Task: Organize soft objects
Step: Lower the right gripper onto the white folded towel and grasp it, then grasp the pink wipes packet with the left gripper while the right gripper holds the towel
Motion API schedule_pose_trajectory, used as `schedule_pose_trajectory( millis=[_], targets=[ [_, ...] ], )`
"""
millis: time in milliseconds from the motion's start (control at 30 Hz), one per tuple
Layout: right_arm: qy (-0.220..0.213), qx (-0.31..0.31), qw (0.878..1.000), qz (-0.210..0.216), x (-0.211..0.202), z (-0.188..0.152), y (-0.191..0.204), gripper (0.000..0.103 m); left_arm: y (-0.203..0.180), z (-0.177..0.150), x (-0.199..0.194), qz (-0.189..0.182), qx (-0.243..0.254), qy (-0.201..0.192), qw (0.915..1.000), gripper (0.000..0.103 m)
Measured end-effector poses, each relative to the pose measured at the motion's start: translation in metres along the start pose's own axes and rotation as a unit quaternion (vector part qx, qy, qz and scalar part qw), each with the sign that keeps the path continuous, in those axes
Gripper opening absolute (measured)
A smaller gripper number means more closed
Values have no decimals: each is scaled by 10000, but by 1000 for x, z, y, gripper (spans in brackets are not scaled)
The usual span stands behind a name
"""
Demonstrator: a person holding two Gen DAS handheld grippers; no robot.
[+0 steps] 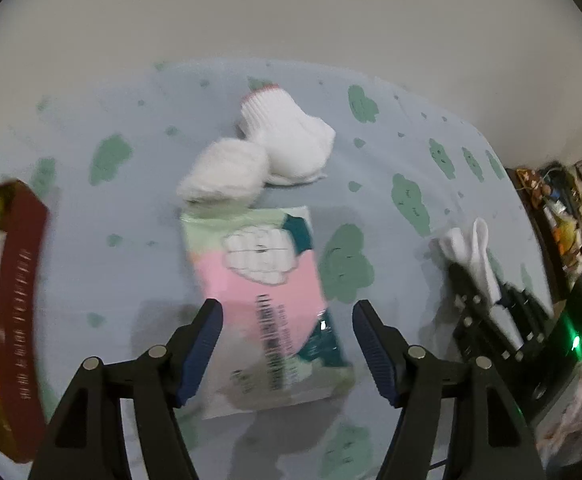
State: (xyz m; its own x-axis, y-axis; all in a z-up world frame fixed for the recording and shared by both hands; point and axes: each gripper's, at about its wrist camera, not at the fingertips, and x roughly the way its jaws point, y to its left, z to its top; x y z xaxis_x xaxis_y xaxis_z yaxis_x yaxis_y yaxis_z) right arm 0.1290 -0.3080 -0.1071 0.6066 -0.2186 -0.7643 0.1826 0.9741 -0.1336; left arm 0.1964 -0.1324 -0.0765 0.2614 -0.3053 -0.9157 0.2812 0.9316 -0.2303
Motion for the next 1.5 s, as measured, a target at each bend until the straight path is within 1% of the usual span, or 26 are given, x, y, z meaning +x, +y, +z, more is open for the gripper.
schedule_pose_trajectory(
  millis=[33, 67, 200, 300, 433, 467, 500, 533, 567, 633, 700, 800, 933, 1000, 1100, 1133, 1200, 1233, 1267, 1367, 1500],
  targets=[
    [13, 38, 10000, 24, 0, 0, -1, 24, 0, 2, 3, -41, -70, 63, 9999, 70],
    [21, 60, 10000, 53, 0, 0, -2, 24, 0, 6, 6, 9, -151, 61, 9999, 70],
    [66, 75, 9999, 94, 1, 0, -3, 26, 0, 13, 7, 307, -224, -28, 9993, 70],
    [93, 74, 9999, 114, 2, 1, -2, 27, 0, 15, 9, 469, -166, -5, 9988, 71],
    [138, 102, 9998, 143, 2, 1, -3, 29, -4, 15, 19, 730, -5, -11, 9973, 74],
    [143, 117, 9997, 162, 2, 1, -4, 29, -5, 13, 20, 830, 73, -61, 9965, 78],
    [153, 139, 9996, 175, 2, 0, -4, 30, -7, 11, 22, 1057, 186, -138, 9941, 83],
    [164, 161, 9996, 184, 2, 0, -5, 30, -7, 10, 25, 1242, 263, -148, 9918, 88],
    [194, 190, 9994, 202, 3, 0, -6, 30, -5, 7, 28, 1356, 303, -122, 9902, 90],
    [238, 230, 9992, 222, 6, 0, -7, 31, 0, 5, 30, 1198, 211, -177, 9924, 91],
    [253, 288, 9989, 273, 7, 0, -9, 31, 5, 4, 33, 1063, 108, -150, 9942, 91],
    [275, 328, 9986, 303, 8, 0, -9, 31, 10, 2, 45, 904, -26, 126, 9958, 92],
    [280, 324, 9986, 301, 9, 0, -8, 31, 2, -4, 48, 1164, 194, 44, 9930, 93],
    [291, 339, 9985, 320, 9, 0, -9, 32, 4, -5, 48, 1148, 154, 22, 9933, 94],
    [301, 353, 9984, 328, 10, 0, -9, 32, 6, -2, 49, 1082, 226, 213, 9936, 94],
    [300, 352, 9984, 318, 9, 0, -9, 32, 7, -1, 49, 1044, 237, 270, 9939, 93],
    [301, 338, 9985, 301, 9, 0, -8, 32, 9, -1, 46, 1005, 211, 223, 9945, 87],
    [300, 337, 9985, 299, 9, 0, -8, 32, 9, -3, 42, 1032, 260, 131, 9942, 74],
    [301, 340, 9985, 302, 9, 0, -8, 32, 7, -2, 41, 1045, 315, 76, 9940, 71],
    [307, 341, 9985, 305, 10, 0, -8, 32, 10, -4, 36, 927, 303, 90, 9952, 69],
    [308, 339, 9985, 304, 10, 0, -8, 32, 15, -13, 28, 763, 270, 116, 9967, 69]
  ],
)
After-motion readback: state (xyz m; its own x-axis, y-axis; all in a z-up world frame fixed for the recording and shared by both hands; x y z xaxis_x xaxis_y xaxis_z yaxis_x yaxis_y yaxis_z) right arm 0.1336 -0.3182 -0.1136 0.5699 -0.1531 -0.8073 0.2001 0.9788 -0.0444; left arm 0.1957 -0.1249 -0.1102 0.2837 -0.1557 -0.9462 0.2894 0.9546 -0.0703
